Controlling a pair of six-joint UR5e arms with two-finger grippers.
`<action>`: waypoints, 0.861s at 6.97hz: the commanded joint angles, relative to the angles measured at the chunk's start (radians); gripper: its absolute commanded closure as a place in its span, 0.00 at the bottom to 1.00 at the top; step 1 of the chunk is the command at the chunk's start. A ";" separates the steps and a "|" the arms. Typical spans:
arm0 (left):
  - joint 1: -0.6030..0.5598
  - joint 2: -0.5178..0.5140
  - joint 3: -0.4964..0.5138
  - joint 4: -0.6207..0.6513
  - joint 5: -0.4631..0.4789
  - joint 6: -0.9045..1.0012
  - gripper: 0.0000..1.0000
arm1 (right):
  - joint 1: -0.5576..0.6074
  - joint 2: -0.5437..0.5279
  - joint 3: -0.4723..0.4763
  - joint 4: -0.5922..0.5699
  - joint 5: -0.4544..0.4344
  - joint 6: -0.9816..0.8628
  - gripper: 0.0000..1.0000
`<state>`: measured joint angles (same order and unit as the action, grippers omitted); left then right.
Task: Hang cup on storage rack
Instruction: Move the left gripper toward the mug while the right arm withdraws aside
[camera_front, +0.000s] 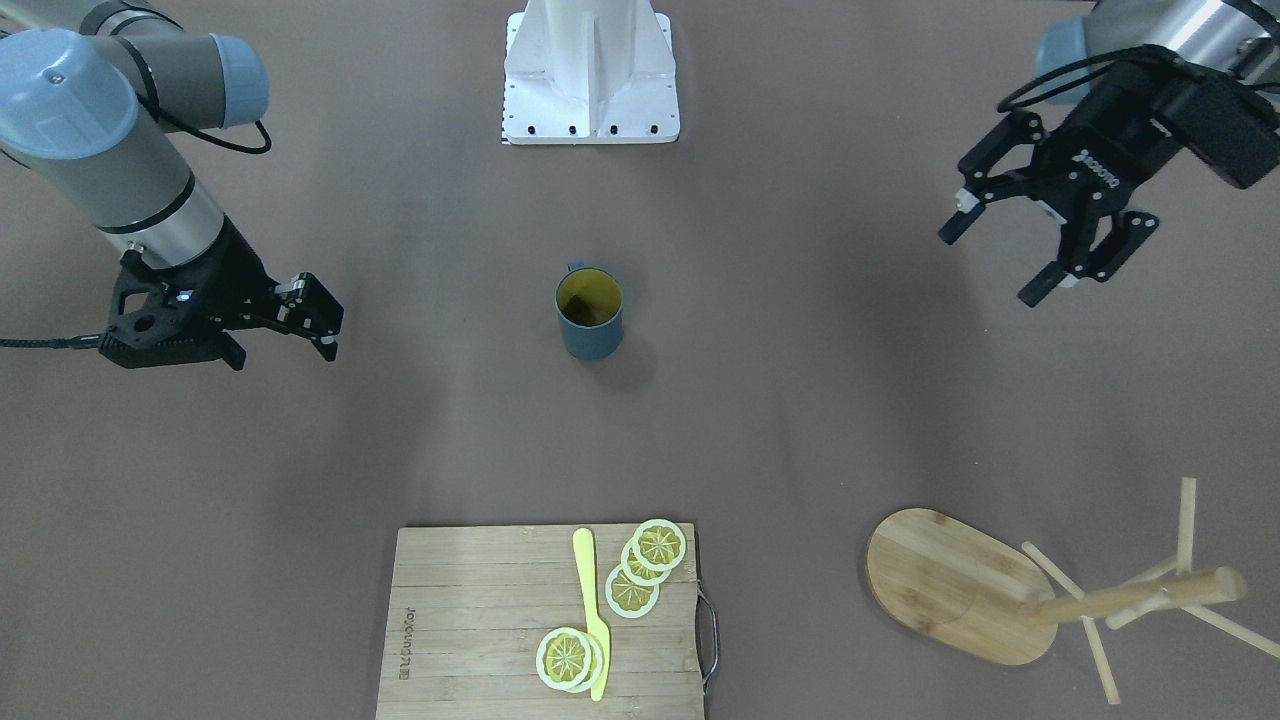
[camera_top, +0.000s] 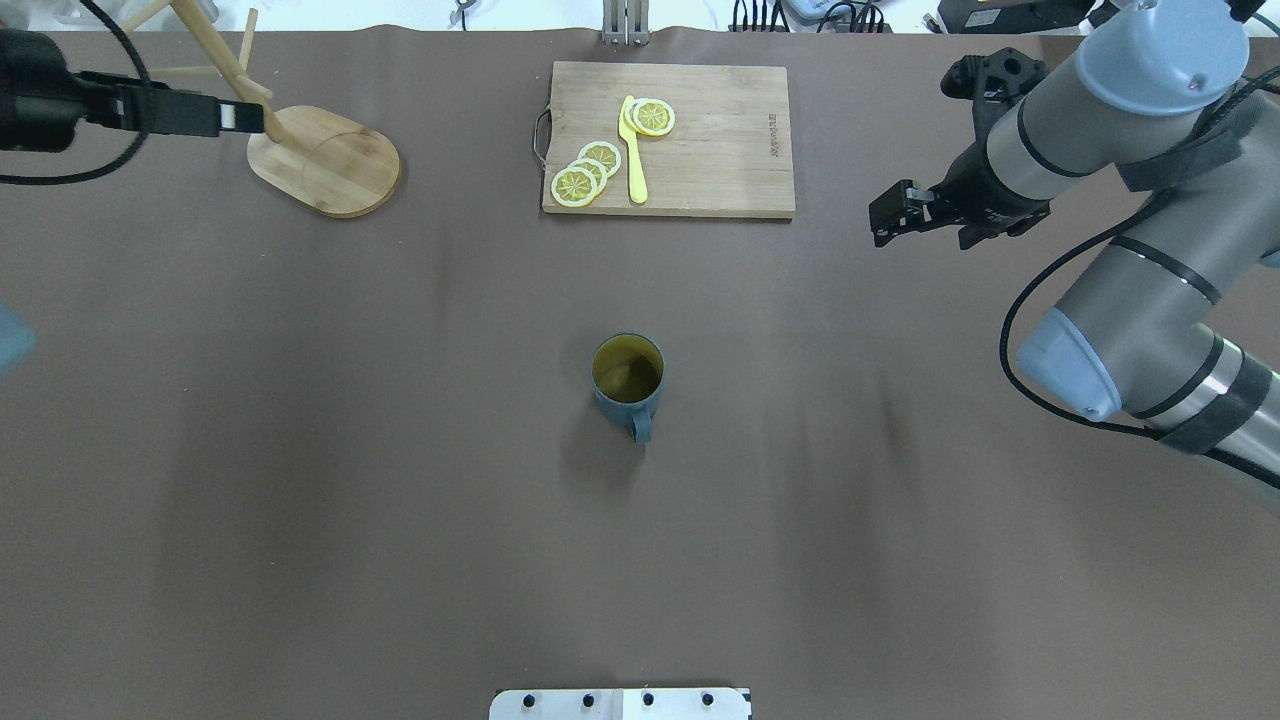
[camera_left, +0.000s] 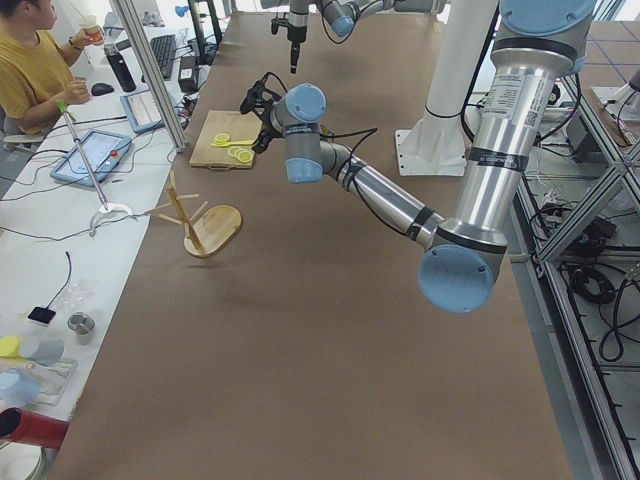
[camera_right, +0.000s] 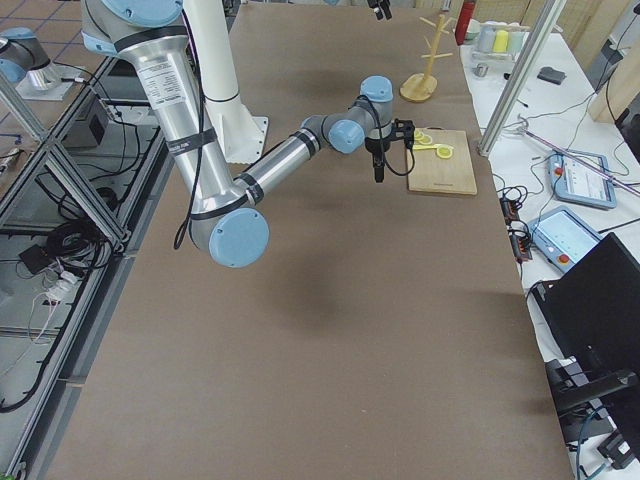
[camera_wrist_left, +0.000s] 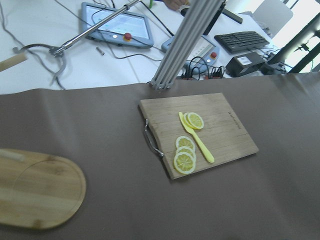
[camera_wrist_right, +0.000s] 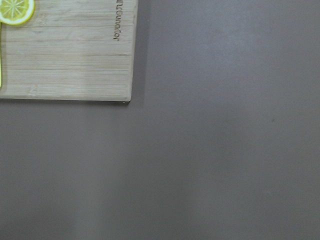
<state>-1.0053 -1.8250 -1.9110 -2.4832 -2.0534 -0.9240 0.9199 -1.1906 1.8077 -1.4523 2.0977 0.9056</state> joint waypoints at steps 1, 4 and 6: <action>0.248 -0.056 -0.014 0.000 0.303 -0.007 0.03 | 0.072 -0.004 -0.075 0.006 0.028 -0.109 0.00; 0.608 -0.147 0.056 0.012 0.780 0.023 0.03 | 0.125 0.000 -0.154 0.009 0.033 -0.189 0.00; 0.655 -0.168 0.085 0.049 0.797 0.010 0.03 | 0.126 -0.003 -0.166 0.009 0.032 -0.188 0.00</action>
<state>-0.3929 -1.9812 -1.8434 -2.4581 -1.2814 -0.9079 1.0437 -1.1920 1.6489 -1.4435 2.1303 0.7183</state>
